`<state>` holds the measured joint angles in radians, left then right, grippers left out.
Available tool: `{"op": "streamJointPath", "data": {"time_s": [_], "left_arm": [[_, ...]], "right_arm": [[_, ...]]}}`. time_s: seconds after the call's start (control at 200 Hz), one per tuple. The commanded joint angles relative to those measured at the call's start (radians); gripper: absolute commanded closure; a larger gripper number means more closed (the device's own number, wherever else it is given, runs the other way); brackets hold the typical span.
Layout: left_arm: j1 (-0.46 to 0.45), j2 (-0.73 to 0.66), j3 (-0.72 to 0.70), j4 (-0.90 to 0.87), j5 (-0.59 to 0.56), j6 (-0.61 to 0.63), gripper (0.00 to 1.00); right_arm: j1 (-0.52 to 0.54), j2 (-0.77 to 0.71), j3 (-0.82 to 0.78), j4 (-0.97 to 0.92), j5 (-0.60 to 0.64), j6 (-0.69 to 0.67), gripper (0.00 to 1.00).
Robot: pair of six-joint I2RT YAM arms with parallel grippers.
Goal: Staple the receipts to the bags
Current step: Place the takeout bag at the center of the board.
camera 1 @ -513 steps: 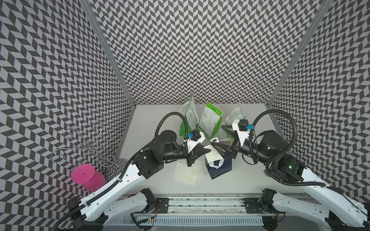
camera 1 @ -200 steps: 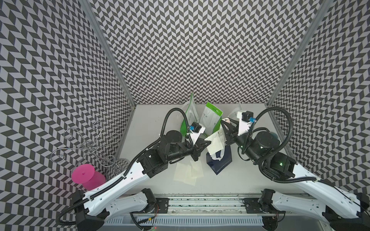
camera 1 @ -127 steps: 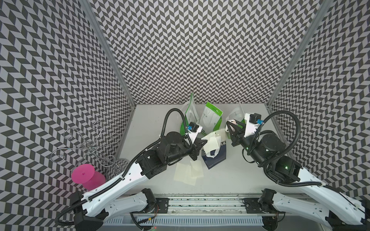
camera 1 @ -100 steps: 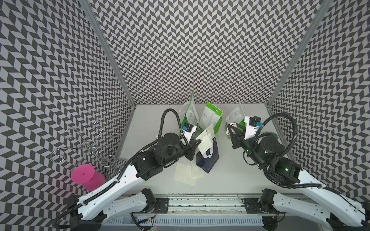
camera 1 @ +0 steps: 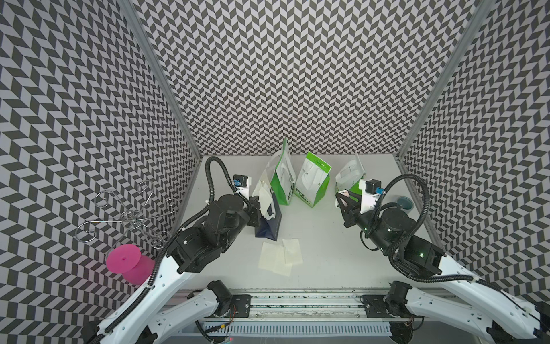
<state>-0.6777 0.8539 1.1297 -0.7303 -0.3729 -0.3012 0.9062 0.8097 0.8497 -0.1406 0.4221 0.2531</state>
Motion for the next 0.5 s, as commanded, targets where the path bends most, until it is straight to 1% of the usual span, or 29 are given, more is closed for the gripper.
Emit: {"op": "streamJointPath", "data": {"time_s": [0.0,0.105,0.275,0.34,0.391,0.496], "left_arm": [[0.143,0.017,-0.006,0.041,-0.019,0.071,1.0],[0.271,0.052,-0.03,0.129,0.014,0.112,1.0],[0.448,0.144,-0.072,0.383,0.103,0.145,1.0],[0.5,0.193,-0.079,0.491,0.138,0.152,1.0],[0.53,0.239,-0.073,0.56,0.134,0.152,1.0],[0.595,0.357,-0.035,0.649,0.172,0.158,1.0]], "right_arm": [[-0.007,-0.019,-0.007,0.073,-0.013,0.008,1.0],[-0.01,-0.02,-0.015,0.082,-0.017,0.006,1.0],[-0.015,-0.02,-0.032,0.09,-0.028,0.009,1.0],[-0.015,-0.021,-0.037,0.089,-0.031,0.009,1.0],[-0.015,-0.02,-0.038,0.09,-0.031,0.01,1.0],[-0.016,-0.021,-0.039,0.085,-0.035,0.011,1.0]]}}
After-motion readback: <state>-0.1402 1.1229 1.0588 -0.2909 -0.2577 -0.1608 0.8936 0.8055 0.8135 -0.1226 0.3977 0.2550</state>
